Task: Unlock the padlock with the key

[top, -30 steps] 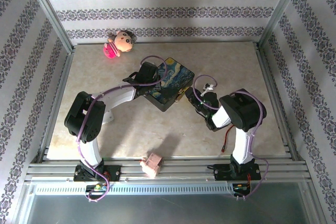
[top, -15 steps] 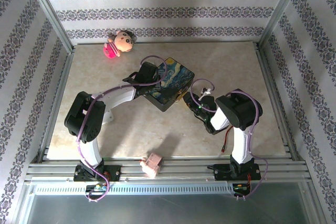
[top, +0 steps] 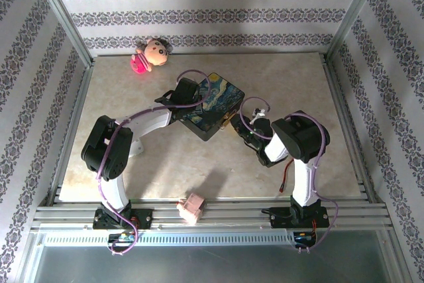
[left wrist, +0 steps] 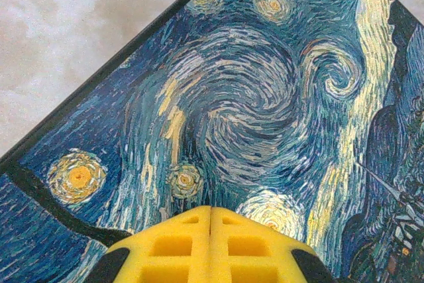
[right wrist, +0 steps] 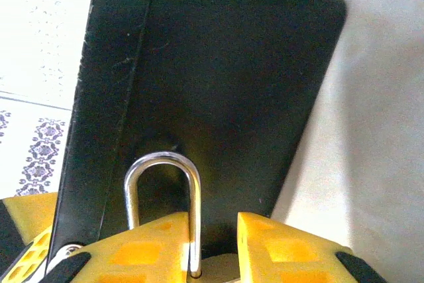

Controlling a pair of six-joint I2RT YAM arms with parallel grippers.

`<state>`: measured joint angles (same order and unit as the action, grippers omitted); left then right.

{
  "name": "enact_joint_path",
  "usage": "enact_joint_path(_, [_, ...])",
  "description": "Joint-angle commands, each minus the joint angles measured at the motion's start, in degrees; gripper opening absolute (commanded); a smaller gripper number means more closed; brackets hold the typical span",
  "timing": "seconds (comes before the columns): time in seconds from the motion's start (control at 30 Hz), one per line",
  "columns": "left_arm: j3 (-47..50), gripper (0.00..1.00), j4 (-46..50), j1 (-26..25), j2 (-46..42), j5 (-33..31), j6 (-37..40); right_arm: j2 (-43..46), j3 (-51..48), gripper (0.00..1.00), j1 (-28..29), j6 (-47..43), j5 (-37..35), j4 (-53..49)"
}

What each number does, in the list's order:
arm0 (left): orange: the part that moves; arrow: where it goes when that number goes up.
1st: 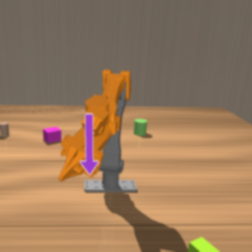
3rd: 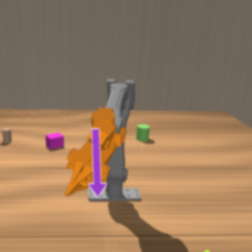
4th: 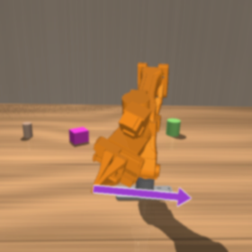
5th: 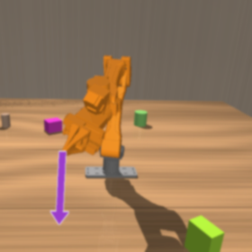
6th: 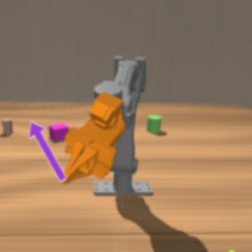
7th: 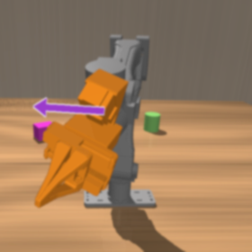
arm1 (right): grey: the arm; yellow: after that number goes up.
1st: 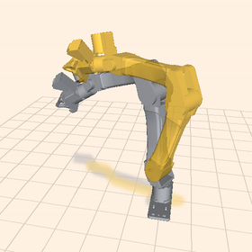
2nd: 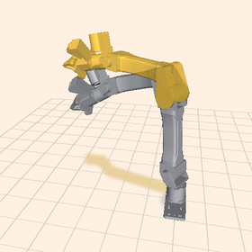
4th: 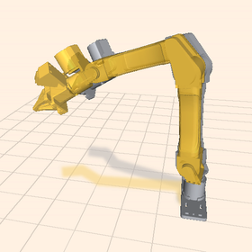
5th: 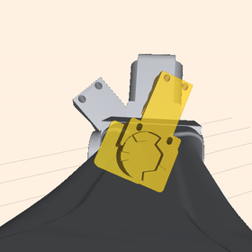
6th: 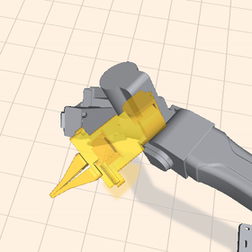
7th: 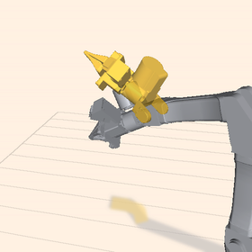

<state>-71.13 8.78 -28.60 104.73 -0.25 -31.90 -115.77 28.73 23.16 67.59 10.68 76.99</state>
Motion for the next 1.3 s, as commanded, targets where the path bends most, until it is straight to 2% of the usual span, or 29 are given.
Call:
enact_joint_path(0.0, [2.14,0.0,12.93,1.71,2.06,-3.81,0.69,-0.82,1.96,0.24,-0.48,-0.14,1.4,2.37])
enact_joint_path(0.27, [2.21,0.0,13.11,1.71,1.97,-4.02,0.81,-1.47,4.39,0.25,-1.1,-0.01,2.78,2.38])
enact_joint_path(0.5, [2.4,0.0,13.02,1.71,1.71,-3.97,0.86,-3.97,4.88,0.16,-1.1,0.75,1.89,2.43])
enact_joint_path(0.8, [2.88,0.0,13.24,1.75,1.58,-4.41,0.9,-2.92,5.12,0.0,-1.26,0.44,-0.49,2.37])
enact_joint_path(1.07, [3.28,0.0,13.37,1.74,1.43,-5.1,0.92,0.09,3.84,0.0,-1.89,2.28,-4.59,2.39])
enact_joint_path(1.27, [3.5,0.0,13.2,1.73,1.4,-5.02,0.78,-0.31,4.23,0.0,-0.96,7.39,-7.15,2.45])
